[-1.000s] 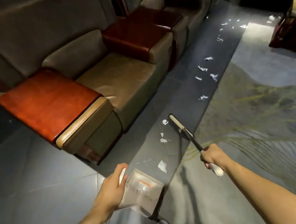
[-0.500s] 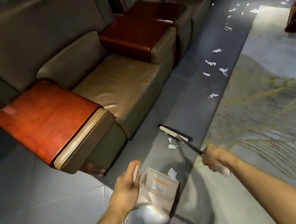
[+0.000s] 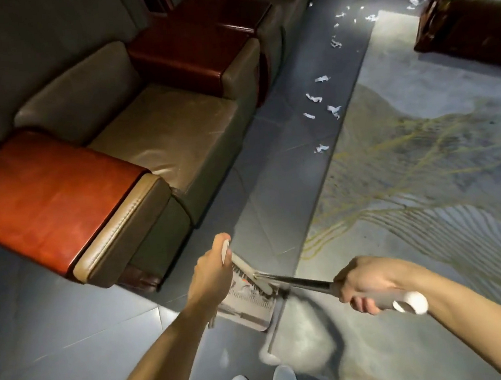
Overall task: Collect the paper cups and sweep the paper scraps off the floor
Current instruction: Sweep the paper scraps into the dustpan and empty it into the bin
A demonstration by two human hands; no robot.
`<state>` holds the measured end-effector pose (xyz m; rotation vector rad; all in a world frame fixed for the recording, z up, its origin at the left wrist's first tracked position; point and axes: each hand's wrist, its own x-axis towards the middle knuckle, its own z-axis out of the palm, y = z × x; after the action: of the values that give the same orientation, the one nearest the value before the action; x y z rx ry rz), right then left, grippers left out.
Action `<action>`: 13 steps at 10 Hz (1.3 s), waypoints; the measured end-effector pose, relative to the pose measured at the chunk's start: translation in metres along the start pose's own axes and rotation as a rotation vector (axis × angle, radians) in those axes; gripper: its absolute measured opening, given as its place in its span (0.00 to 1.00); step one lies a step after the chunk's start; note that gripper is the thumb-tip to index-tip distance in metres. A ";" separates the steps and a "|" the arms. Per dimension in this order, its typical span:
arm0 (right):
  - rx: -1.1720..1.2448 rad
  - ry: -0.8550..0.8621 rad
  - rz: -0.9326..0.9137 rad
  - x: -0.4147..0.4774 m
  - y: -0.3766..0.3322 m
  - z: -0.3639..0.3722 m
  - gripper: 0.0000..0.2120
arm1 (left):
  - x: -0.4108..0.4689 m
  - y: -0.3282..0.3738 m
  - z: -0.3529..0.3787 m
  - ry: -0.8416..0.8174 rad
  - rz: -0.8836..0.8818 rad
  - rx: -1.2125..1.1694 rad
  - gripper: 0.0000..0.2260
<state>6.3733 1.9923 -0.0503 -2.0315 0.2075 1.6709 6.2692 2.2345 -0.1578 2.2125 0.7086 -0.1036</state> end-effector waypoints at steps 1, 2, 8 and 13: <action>0.051 0.063 -0.028 -0.011 -0.001 0.003 0.08 | -0.011 -0.013 -0.010 -0.007 -0.002 -0.019 0.06; 0.068 0.174 -0.055 -0.005 -0.004 0.008 0.09 | -0.017 -0.029 -0.025 0.004 0.024 -0.013 0.07; 0.038 0.170 -0.142 0.044 -0.028 0.073 0.12 | 0.021 -0.047 -0.055 -0.113 0.095 0.073 0.07; 0.374 0.602 -0.279 0.089 -0.063 -0.113 0.09 | 0.176 0.091 -0.038 -0.037 0.174 0.028 0.09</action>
<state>6.5203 2.0117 -0.1039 -2.0914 0.3855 0.7555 6.4584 2.2941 -0.1224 2.2824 0.4942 -0.0669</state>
